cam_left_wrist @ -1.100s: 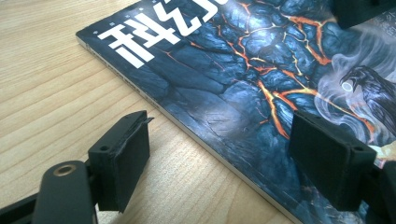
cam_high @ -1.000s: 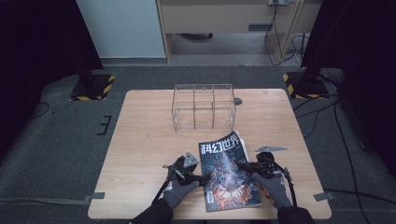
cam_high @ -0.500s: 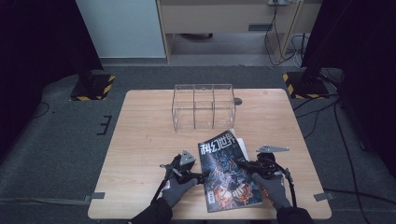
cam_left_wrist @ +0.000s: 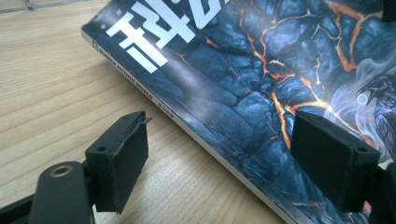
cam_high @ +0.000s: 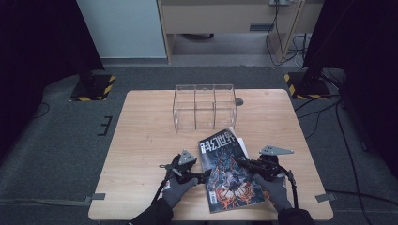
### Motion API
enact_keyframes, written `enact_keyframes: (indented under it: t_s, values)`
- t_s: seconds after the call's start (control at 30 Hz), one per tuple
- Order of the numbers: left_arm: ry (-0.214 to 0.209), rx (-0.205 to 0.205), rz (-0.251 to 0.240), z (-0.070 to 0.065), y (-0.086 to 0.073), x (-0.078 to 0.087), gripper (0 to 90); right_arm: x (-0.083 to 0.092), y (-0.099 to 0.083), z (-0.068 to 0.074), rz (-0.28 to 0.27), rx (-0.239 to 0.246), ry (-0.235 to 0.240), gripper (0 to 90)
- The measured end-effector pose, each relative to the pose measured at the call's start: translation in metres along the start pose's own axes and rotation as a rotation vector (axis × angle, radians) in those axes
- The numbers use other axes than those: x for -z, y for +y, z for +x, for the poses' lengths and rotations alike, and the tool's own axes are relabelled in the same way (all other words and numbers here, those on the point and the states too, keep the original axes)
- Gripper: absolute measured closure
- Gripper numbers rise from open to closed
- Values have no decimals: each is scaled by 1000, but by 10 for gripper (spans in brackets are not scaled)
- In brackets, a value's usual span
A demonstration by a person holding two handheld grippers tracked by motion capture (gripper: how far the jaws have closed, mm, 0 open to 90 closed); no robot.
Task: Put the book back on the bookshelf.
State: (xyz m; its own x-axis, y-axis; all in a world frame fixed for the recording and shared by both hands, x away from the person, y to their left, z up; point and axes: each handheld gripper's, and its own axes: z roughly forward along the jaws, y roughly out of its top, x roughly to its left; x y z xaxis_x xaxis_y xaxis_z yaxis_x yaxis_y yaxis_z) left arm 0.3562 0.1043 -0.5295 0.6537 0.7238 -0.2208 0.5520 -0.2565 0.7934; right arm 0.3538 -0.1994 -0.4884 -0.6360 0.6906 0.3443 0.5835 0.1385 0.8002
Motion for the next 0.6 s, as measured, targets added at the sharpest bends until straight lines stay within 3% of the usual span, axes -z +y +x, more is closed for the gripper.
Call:
enact_keyframes:
  t_s: [0.2,0.6]
  values:
    - [-14,15,-12,1,1,0,182,6,3,3,-45,20,5,846]
    - [-54,33,-15,1,3,-7,177,13,6,5,-82,38,2,846]
